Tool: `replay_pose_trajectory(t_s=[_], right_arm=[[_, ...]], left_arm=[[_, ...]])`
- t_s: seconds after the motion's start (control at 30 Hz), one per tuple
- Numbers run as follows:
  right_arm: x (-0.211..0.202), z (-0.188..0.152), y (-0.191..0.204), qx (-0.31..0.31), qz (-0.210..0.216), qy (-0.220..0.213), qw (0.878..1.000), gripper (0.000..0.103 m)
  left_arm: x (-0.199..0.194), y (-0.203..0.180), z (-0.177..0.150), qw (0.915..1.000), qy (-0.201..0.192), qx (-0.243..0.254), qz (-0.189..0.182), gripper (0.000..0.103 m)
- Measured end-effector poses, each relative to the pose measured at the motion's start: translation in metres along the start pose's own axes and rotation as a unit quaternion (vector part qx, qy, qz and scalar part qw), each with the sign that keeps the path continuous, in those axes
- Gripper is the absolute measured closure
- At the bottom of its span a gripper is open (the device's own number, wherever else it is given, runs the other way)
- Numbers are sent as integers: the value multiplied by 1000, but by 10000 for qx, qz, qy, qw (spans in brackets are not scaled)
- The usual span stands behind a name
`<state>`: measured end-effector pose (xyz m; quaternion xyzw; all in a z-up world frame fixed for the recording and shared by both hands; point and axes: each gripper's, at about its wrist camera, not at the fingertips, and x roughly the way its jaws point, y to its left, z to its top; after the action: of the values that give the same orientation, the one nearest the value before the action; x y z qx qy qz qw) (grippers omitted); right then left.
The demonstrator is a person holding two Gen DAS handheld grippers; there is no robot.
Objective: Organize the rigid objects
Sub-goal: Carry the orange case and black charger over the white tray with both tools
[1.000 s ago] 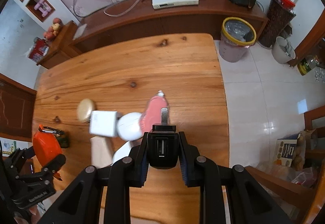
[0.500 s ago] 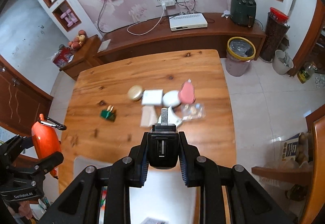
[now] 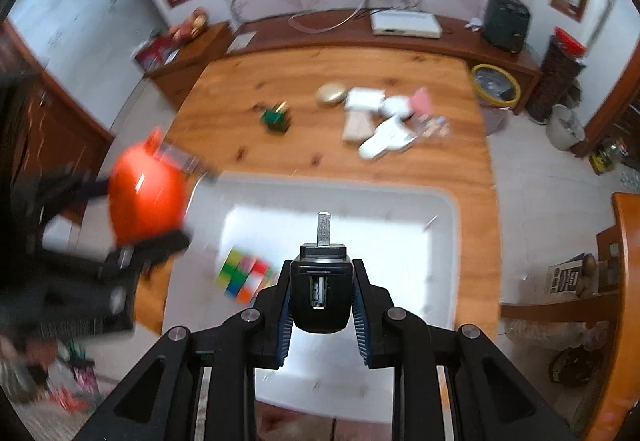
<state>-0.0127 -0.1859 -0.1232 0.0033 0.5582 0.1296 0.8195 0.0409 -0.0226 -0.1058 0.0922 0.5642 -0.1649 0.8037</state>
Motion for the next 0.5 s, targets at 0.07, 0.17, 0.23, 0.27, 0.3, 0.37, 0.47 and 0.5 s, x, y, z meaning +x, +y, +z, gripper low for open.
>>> replay_pose_trajectory(t_s=[0.07, 0.17, 0.23, 0.27, 0.3, 0.37, 0.47, 0.5], right_arm=[[12, -15, 12, -156, 115, 178, 9997, 77], [32, -34, 27, -340, 284, 420, 9981, 77], [49, -43, 29, -291, 420, 650, 9966, 77], [54, -47, 29, -269, 472, 719, 9959, 77], [61, -50, 29, -250, 562, 819, 9947, 77], [70, -56, 29, -210, 713, 959, 9926, 77], [82, -64, 29, -144, 909, 1080, 9899, 77], [86, -66, 29, -122, 942, 1116, 9892, 77]], left_arm=[[6, 4, -1, 10000, 47, -30, -13, 20], [12, 8, -4, 10000, 77, -14, -3, 20], [18, 10, -5, 10000, 89, -10, -17, 20], [21, 11, -5, 10000, 88, -10, -39, 20], [25, 12, -6, 9999, 97, -13, -57, 20], [34, 13, -6, 9999, 138, 6, -66, 20], [46, 12, -6, 9997, 232, 23, -96, 20], [49, 12, -6, 9996, 259, 25, -102, 20]])
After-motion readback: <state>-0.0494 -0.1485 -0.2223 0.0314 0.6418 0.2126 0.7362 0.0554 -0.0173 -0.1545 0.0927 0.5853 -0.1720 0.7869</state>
